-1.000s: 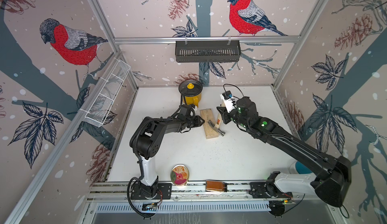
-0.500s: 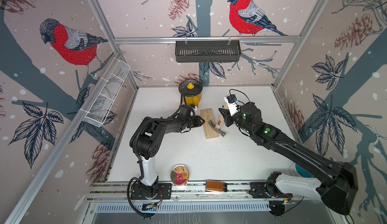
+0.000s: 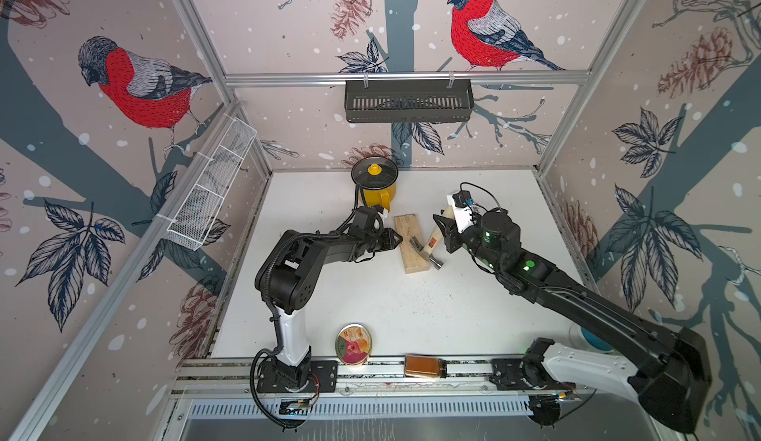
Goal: Use a claw hammer to pull out a nail
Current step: Remove the nail from the mounting plate.
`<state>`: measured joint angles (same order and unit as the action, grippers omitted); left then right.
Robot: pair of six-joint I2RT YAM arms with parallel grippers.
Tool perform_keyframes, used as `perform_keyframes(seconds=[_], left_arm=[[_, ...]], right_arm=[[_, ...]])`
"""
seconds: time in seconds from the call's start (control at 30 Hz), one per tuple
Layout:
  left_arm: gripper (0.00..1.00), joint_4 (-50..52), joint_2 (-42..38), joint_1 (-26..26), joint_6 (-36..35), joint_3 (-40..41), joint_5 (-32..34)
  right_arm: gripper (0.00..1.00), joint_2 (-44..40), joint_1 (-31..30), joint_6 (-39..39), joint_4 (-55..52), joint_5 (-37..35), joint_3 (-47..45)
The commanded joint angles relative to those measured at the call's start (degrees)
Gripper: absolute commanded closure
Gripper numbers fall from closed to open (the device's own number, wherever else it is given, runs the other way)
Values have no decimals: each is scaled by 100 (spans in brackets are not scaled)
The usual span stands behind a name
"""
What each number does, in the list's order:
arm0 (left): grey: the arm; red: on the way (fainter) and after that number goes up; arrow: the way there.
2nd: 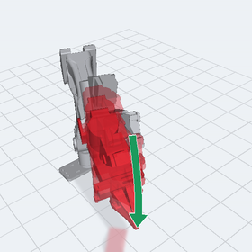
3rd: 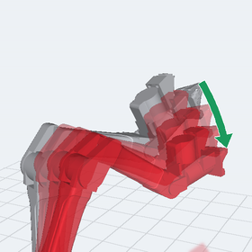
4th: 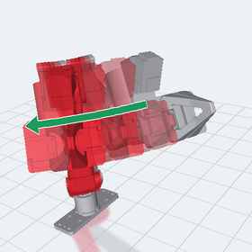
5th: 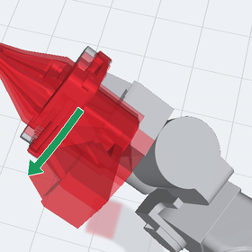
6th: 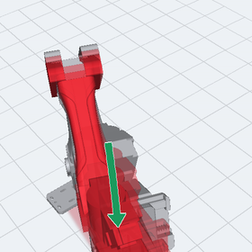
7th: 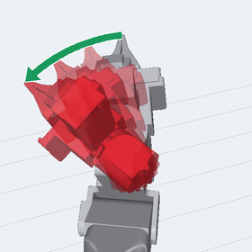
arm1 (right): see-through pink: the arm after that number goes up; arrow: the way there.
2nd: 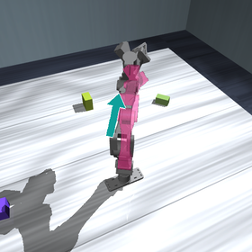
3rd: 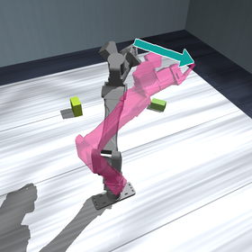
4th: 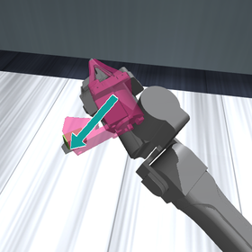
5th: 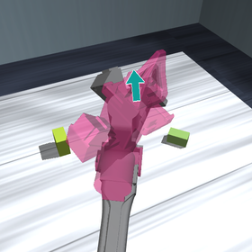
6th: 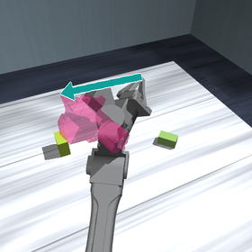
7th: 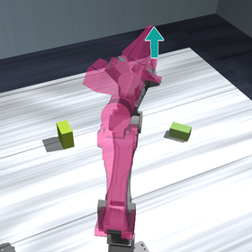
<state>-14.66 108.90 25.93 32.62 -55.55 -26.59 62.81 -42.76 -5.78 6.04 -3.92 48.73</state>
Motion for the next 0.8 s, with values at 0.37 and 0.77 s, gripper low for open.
perform_keyframes(seconds=[0.37,0.77], left_arm=[[67,746,52,8,-5,115,219],[67,785,70,16,20,107,198]], right_arm=[[100,-307,-2,-386,542,98,-451],[100,-748,5,-573,906,94,-1015]])
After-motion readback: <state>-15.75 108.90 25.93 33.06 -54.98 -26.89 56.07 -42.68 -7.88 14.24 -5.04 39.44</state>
